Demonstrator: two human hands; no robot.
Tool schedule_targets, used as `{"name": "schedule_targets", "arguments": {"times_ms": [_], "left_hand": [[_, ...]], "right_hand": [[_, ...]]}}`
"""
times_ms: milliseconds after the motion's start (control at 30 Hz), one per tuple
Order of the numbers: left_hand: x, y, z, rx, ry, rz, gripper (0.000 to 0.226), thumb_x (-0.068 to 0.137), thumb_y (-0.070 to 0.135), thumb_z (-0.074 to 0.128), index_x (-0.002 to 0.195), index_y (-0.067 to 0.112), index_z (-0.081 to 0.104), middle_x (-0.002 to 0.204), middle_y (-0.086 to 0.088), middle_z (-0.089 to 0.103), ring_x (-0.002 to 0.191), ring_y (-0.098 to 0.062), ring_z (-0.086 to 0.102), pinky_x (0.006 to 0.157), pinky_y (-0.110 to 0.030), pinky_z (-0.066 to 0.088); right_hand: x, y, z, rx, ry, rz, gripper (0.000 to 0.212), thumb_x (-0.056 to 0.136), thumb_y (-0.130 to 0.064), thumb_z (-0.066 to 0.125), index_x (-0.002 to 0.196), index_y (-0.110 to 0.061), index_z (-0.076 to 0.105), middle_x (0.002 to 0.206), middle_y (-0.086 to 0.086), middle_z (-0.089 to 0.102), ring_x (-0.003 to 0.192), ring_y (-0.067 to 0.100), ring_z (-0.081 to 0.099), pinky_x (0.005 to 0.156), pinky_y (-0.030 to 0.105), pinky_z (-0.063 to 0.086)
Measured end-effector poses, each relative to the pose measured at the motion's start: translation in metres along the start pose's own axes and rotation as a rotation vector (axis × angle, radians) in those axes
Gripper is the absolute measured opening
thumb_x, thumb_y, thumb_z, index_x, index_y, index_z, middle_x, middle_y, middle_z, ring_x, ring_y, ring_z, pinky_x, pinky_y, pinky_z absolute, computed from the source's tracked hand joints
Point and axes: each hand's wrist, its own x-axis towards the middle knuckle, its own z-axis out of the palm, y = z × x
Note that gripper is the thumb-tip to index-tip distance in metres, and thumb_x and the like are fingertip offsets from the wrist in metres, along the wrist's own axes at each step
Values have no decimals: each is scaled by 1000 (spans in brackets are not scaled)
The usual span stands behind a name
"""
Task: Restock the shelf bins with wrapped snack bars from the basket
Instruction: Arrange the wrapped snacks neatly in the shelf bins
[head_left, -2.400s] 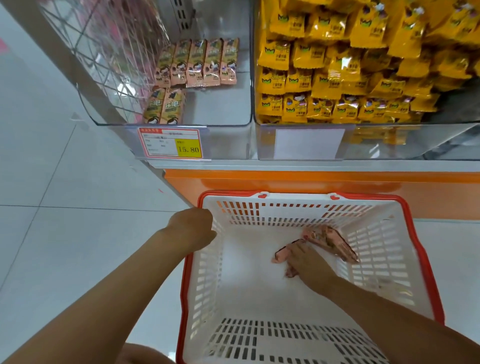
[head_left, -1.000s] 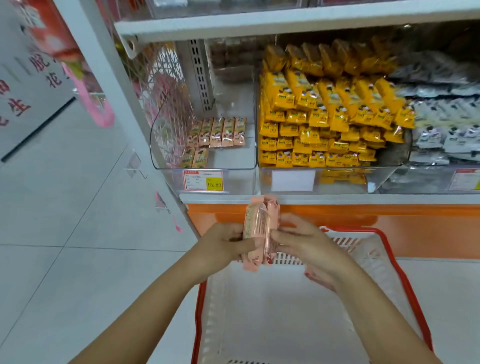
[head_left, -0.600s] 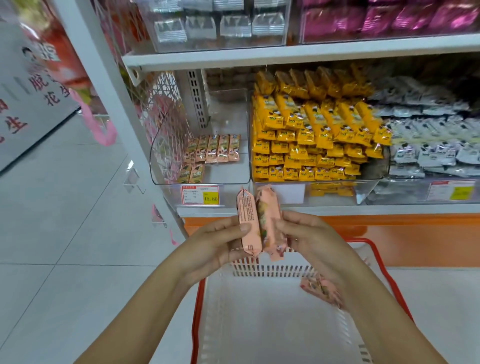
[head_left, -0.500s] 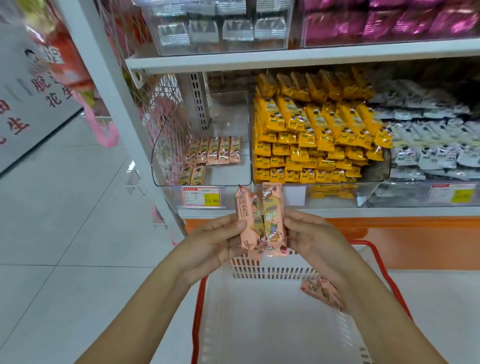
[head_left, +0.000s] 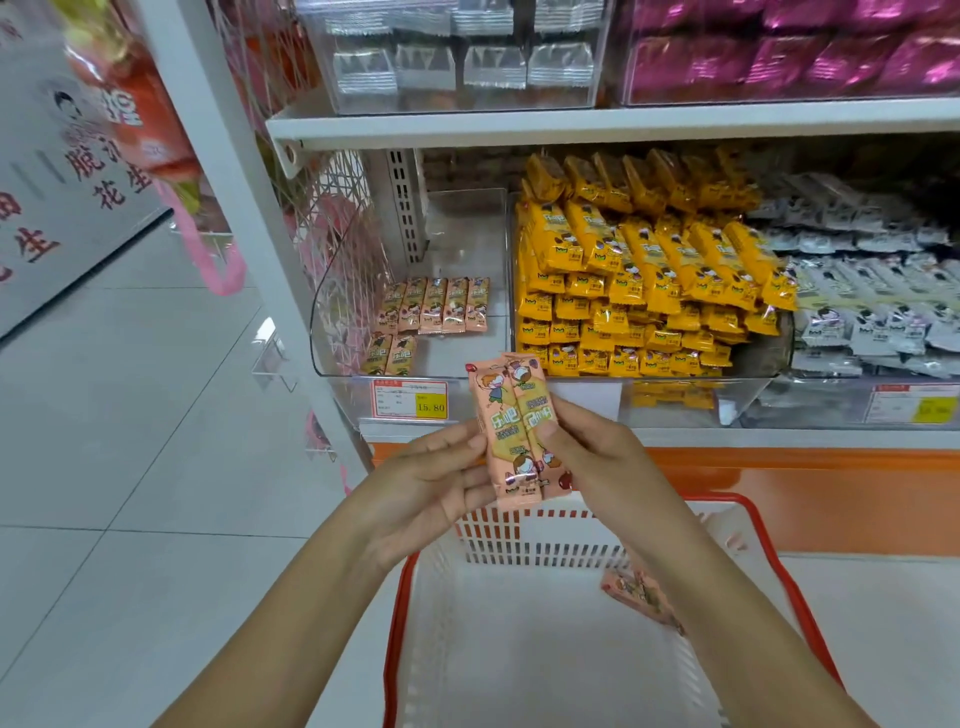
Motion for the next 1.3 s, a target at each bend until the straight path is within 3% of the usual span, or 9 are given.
{"name": "schedule_targets", "arguments": {"times_ms": [367,467,567,700,800,967,1100,1167,1300], "left_hand": [[-3,23,-7,-97,45,83,43,85,14,59,125,-2,54,123,-25,60,110,-35,62,81,-41,58],[-5,27,-18,-33,4,21,38,86,19,46,111,3,68,115,-21,65,98,-31,66,78,-39,57],[-6,26,-23,83,-111,-84,38,80,25,63,112,5,69,112,-17,66,95,-28,67,86,-43,52],[-5,19,-18,175,-243,-159,54,76,29,76,123,6,62,118,-20,61,101,-31,63,91,-46,49],[-5,22,-17,116,-196,-98,42,82,25,65,121,8,64,123,-23,59,105,-34,62,88,-50,52],[-2,26,-15,-15,-38,65,42,91,21,56,127,2,56,132,-30,49,111,-40,52,78,-47,58],[3,29,-10,-62,11,165,19,91,14,59,103,2,67,115,-29,60,96,-29,54,76,-50,58],[4,35,-10,-72,17,226,22,95,14,49,88,10,70,87,-13,70,74,-15,65,74,-41,59],[7,50,-16,-114,43,299,26,96,16,41,111,7,61,98,-11,71,81,-16,70,70,-40,60]], "right_hand": [[23,-61,-28,-283,156,-72,13,84,-21,69,91,-28,61,91,-7,66,74,17,58,62,32,49],[26,-91,-60,-519,-129,-151,20,77,-23,77,91,-35,70,91,-13,66,75,7,60,62,23,50],[37,-100,-66,-596,-540,-64,26,77,-18,77,100,-28,71,94,-15,67,79,1,62,62,14,47],[59,-84,-53,-489,-726,159,37,80,2,71,112,-13,59,102,-5,68,96,15,66,75,25,55],[68,-72,-44,-399,-585,171,50,78,6,72,118,-18,53,115,9,64,104,27,66,89,42,54],[58,-73,-5,-389,-78,31,35,79,-18,77,103,-24,53,100,-5,65,93,16,66,83,42,57],[41,-79,34,-772,-24,-141,61,72,-56,74,116,-31,39,102,-13,53,93,8,55,66,23,44],[46,-78,45,-831,7,-205,66,72,-53,74,119,-27,36,107,-7,51,89,12,54,63,25,43],[70,-90,57,-791,-19,-165,59,75,-39,74,116,-22,36,108,-1,50,90,16,54,65,31,43]]}}
